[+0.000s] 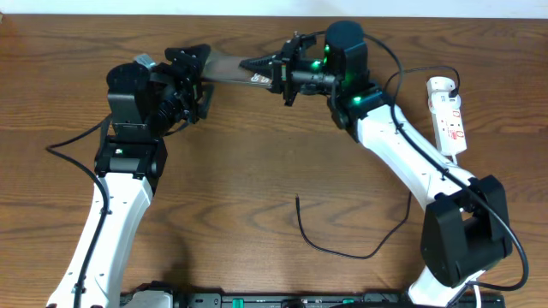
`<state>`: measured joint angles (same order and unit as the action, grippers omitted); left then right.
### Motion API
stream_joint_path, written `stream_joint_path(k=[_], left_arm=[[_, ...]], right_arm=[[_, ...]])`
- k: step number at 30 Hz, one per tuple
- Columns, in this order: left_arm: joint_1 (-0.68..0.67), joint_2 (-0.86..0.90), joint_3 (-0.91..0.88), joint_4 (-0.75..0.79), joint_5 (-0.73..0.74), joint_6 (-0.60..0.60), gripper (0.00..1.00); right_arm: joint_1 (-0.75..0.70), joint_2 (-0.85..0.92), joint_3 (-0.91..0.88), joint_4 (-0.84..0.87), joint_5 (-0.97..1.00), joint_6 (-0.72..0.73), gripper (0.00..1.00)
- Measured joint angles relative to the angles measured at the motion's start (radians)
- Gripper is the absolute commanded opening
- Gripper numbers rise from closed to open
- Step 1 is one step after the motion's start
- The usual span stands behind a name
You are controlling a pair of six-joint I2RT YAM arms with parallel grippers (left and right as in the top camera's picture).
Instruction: Plug charger to phone and switch on socket
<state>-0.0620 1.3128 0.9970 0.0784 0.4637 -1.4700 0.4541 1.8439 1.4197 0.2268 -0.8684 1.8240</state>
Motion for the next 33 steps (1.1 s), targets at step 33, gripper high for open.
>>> stream_joint_path(k=[33], left_arm=[[0.004,-0.001,0.000,0.015,-0.045,-0.206,0.67]], right_arm=[[0.086,0.001,0.000,0.071,0.087,-0.178,0.01]])
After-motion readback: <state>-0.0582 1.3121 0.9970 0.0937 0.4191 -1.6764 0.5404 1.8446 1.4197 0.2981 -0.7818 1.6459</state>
